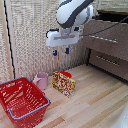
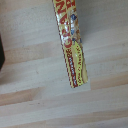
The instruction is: Shift your gripper thoughtfully near the cereal snack bar. Tenderly grip the snack bar with your precision device. Carefully hover the precision device above the first drawer installation and invite the snack bar to descend into the first drawer installation.
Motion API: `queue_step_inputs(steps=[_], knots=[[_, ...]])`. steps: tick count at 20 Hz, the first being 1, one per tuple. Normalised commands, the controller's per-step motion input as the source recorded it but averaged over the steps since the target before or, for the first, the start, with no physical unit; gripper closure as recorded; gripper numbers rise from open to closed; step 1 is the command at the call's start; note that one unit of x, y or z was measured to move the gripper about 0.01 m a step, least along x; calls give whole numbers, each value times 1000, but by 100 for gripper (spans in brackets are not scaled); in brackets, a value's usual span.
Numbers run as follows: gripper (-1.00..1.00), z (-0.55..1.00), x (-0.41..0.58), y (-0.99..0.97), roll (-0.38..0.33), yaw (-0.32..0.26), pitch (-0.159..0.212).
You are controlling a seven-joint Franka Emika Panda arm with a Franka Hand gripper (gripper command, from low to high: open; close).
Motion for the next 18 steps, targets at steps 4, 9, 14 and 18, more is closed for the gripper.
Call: queue_step_inputs(steps=[4, 9, 14, 18], knots=[[-100, -440, -119, 74, -40, 6, 0], [-100, -482, -104, 39, -37, 14, 1], [-100, -411, -83, 0, -28, 30, 2], [-100, -416, -66, 0, -29, 47, 5]])
